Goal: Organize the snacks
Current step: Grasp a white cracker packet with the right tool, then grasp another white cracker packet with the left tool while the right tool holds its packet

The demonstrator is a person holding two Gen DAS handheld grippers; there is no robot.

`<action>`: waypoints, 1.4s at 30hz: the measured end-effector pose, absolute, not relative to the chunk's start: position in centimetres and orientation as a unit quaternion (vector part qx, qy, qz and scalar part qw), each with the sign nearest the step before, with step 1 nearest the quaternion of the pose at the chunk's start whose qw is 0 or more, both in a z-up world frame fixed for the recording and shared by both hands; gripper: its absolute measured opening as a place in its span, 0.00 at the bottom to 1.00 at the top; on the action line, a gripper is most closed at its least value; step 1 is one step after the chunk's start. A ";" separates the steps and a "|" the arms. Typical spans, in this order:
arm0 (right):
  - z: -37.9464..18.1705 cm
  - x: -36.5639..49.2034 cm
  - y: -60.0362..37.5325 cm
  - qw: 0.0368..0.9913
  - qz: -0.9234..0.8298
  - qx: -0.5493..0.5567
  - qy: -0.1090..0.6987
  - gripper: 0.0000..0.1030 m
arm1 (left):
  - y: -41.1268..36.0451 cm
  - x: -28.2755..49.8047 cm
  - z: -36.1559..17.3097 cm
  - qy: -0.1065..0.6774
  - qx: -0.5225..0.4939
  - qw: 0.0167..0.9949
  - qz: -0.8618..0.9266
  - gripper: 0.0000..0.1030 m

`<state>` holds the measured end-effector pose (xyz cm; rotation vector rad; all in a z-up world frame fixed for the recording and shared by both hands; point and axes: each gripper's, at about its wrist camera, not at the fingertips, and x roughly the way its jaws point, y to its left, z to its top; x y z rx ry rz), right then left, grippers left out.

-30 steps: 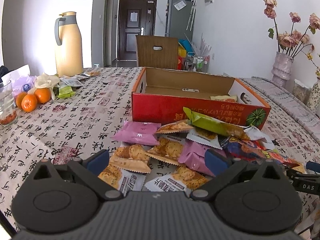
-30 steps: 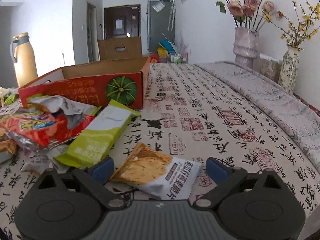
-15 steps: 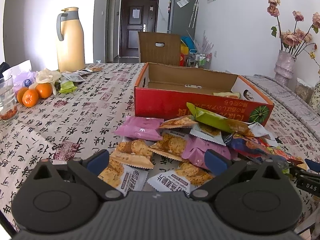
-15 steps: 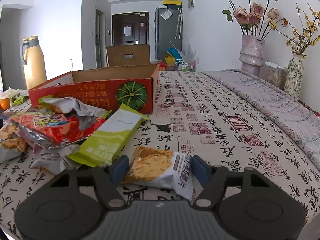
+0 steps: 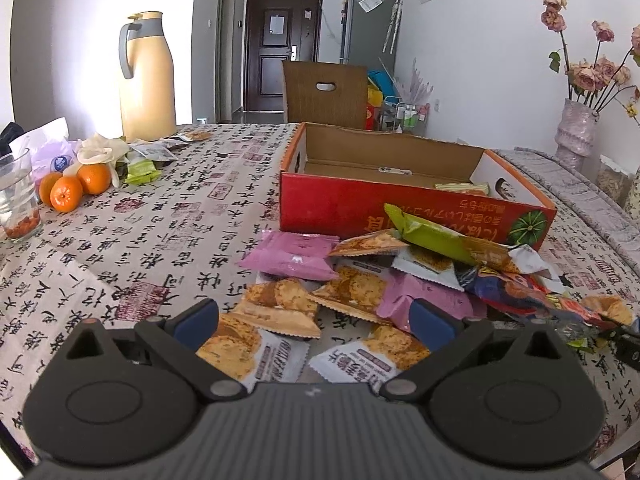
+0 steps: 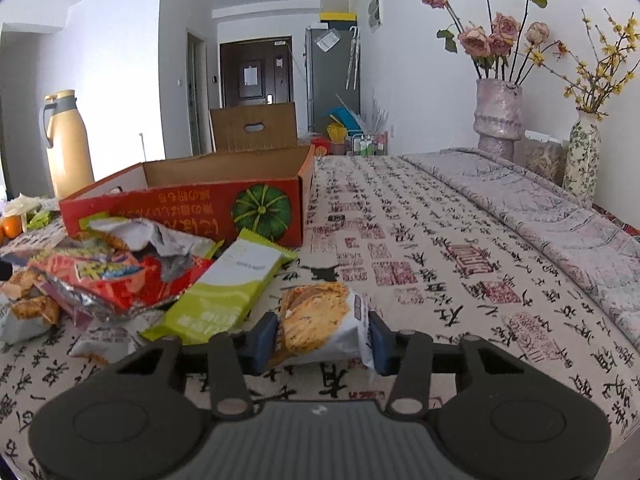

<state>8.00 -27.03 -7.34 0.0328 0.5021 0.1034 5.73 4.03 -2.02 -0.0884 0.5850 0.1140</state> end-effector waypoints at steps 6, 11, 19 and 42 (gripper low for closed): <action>-7.0 8.1 -27.3 0.969 0.045 0.020 0.242 0.45 | 5.3 6.3 -2.2 0.298 -0.028 0.952 0.066 1.00; -7.1 8.2 -27.3 0.969 0.042 0.020 0.244 0.45 | 6.0 6.9 -3.0 0.322 -0.011 0.945 0.062 1.00; -7.2 8.3 -27.0 0.968 0.038 0.017 0.247 0.45 | 7.1 7.0 -4.6 0.347 -0.003 0.935 0.066 1.00; -7.2 8.1 -25.6 0.966 0.037 0.001 0.254 0.45 | 7.9 6.3 -5.3 0.344 -0.007 0.938 0.038 0.64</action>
